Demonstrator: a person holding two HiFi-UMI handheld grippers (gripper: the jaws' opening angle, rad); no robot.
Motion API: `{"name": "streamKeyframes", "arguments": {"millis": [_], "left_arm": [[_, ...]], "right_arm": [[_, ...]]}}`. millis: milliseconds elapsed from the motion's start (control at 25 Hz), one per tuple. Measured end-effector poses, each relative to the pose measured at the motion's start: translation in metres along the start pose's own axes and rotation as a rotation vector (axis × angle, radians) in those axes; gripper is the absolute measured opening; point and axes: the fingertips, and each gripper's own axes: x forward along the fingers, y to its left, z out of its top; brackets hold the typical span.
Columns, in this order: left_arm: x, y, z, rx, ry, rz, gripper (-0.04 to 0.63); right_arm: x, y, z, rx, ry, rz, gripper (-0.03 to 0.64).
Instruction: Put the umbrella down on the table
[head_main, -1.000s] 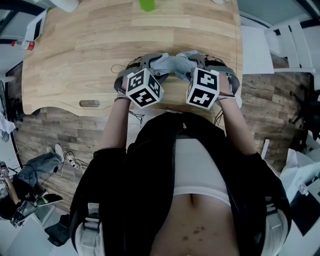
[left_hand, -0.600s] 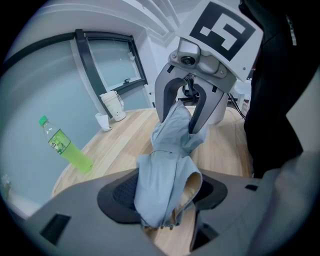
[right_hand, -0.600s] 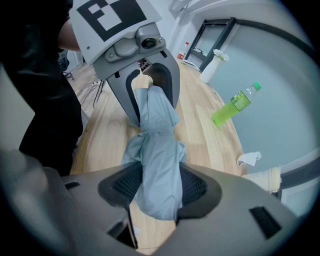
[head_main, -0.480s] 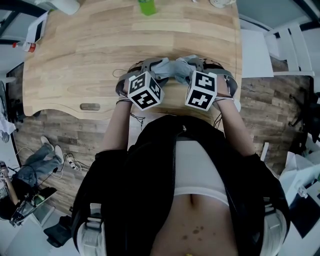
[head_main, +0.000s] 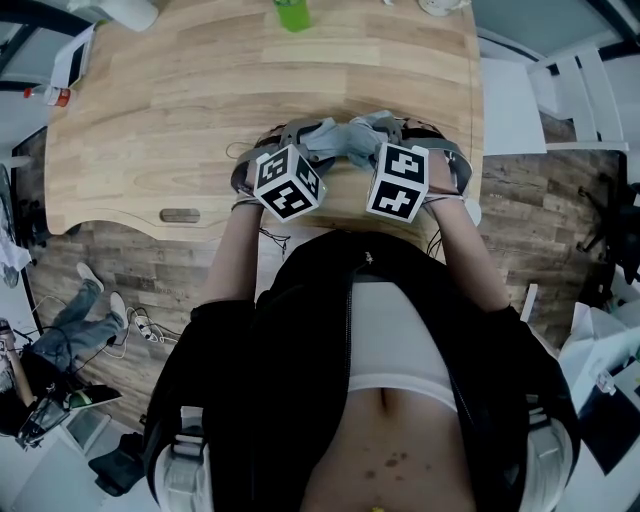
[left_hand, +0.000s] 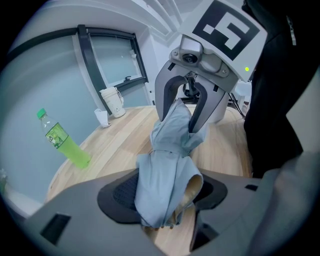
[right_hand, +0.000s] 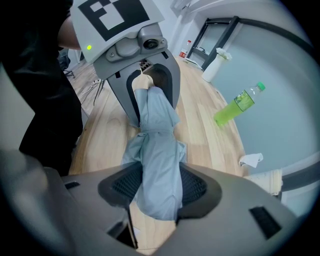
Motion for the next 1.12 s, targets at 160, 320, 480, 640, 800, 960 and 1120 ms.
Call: {"name": "streamKeyframes", "arguments": {"millis": [160,320,480,640,800,960,1120], "left_arm": [[0.001,-0.001,-0.002,-0.005,0.003,-0.004,0.27],[0.003,-0.002,-0.003,-0.008,0.007,-0.007,0.268],[0.005,-0.002,-0.006,-0.013,0.011,-0.007,0.268],[0.006,0.0,-0.009,-0.017,0.016,-0.008,0.268],[0.007,-0.004,-0.009,-0.02,0.021,-0.003,0.27],[0.008,-0.003,-0.011,-0.027,0.029,0.006,0.275],[0.007,-0.002,-0.013,-0.024,0.044,0.017,0.278]], "right_arm": [[0.001,0.001,0.001,-0.004,0.004,0.001,0.238],[0.002,0.002,0.001,-0.006,0.005,0.004,0.238],[0.005,0.003,0.001,-0.013,0.009,0.002,0.238],[0.006,0.001,0.003,-0.014,0.013,0.004,0.236],[0.006,0.005,0.0,-0.016,0.018,0.002,0.236],[0.009,0.004,0.002,-0.019,0.034,0.004,0.235],[0.01,0.004,0.004,-0.015,0.04,0.008,0.233]]}}
